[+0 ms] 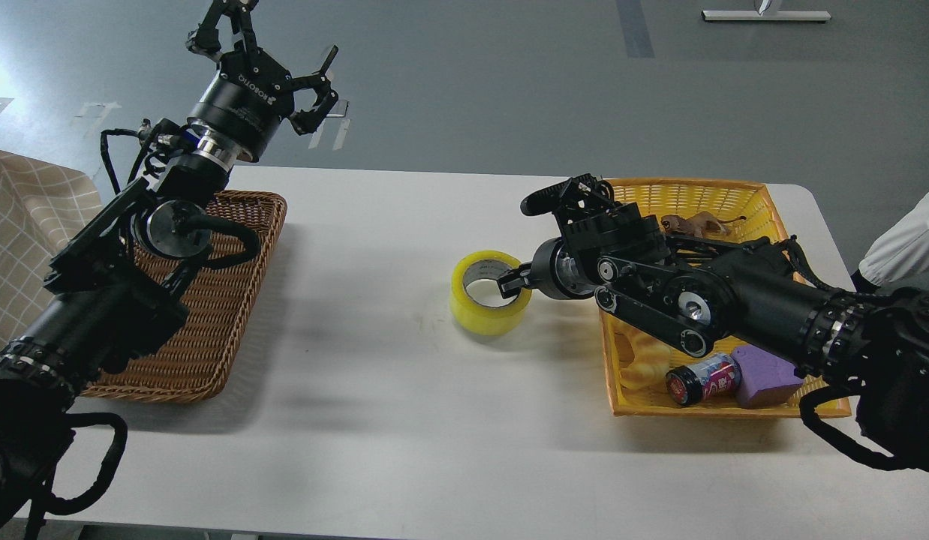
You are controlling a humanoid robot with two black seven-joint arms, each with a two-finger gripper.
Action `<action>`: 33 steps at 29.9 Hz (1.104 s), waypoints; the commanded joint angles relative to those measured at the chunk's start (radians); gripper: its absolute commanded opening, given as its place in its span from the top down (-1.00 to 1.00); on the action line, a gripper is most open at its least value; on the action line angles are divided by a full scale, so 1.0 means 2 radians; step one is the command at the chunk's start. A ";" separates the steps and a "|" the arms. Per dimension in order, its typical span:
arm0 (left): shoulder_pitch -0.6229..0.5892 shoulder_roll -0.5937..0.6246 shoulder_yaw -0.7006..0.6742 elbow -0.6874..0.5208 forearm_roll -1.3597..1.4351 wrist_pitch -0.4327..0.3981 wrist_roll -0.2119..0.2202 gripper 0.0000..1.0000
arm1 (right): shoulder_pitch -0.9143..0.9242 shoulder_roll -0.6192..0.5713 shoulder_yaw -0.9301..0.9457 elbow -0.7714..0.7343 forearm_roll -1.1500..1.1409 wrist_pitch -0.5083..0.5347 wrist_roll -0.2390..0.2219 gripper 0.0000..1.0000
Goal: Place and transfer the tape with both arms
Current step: 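Set the tape roll on the table and release it with the right gripper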
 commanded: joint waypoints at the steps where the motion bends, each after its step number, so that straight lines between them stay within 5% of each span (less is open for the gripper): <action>1: 0.000 0.000 0.000 0.000 0.000 0.000 0.000 -0.96 | -0.005 0.000 0.000 0.000 0.000 0.000 0.000 0.77; 8: 0.000 0.000 0.000 0.001 0.000 0.000 0.000 -0.96 | -0.010 0.000 0.002 0.000 0.000 0.000 0.000 0.71; 13: 0.000 0.000 0.000 0.000 0.000 0.000 0.000 -0.96 | -0.013 0.000 0.002 0.000 0.001 0.000 0.000 0.47; 16: 0.000 0.000 0.000 0.000 0.000 0.000 0.000 -0.96 | -0.013 0.000 0.005 0.001 0.005 0.000 0.000 -0.04; 18: -0.001 0.000 0.000 0.000 0.000 0.000 0.000 -0.96 | -0.013 0.000 0.009 0.002 0.008 0.000 0.001 -0.58; 20: -0.001 0.000 0.000 0.000 0.000 0.000 0.000 -0.96 | -0.013 0.000 0.012 0.002 0.008 0.000 0.000 -0.77; 33: -0.001 0.001 0.000 0.000 0.000 0.000 0.000 -0.96 | 0.006 0.000 0.015 0.020 0.009 0.000 0.000 -0.91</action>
